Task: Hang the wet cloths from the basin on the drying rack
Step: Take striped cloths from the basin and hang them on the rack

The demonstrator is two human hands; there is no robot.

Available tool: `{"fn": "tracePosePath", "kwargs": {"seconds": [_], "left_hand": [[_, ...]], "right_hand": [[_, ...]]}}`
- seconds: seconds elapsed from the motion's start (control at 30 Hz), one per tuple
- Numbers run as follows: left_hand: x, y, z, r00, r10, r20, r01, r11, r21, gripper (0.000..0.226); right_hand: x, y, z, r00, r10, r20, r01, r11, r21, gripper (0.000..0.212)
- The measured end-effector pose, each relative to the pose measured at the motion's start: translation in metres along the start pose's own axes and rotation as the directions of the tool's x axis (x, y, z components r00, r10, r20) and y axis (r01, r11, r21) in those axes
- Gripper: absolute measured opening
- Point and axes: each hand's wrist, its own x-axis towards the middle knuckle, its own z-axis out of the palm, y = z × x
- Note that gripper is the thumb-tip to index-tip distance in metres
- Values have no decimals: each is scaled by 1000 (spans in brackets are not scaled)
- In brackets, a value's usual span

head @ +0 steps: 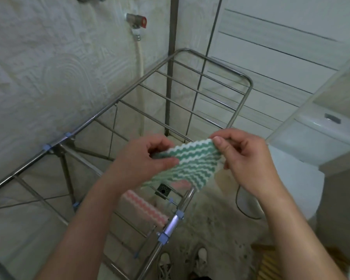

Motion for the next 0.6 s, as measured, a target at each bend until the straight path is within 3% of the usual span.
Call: {"fn": "tracePosePath", "kwargs": {"seconds": [0.1,0.2,0.27,0.3,0.37,0.43,0.53,0.6], "left_hand": [[26,7,-21,1000,2,-11,-1,988,156,14],[52,3,-33,993,11,-119,16,973,229,13],[68,-3,-34,966,33,-258,31,970,240,9],[75,-7,-33,944,39,-328,51,964,261,10],[91,-16,-26,897,14,-441,108,962,251,14],[104,-27,-21,850,-45,-524,141,979,145,17],[120,-40,-14,796,-131,-591,174,985,16,11],[122,-47,-12,780,-144,-609,179,984,-4,12]], "right_hand": [[21,1,-10,994,-6,-108,22,989,149,16],[42,9,-17,987,7,-160,29,974,225,18],[54,18,-17,984,47,-170,-12,979,205,20],[59,23,-15,984,49,-169,-30,993,115,20],[69,37,-10,992,29,-120,-46,989,-144,14],[75,51,1,998,37,-41,-47,964,-261,8],[80,75,16,988,129,80,-112,975,-191,7],[78,83,23,956,243,166,-242,970,-25,5]]}}
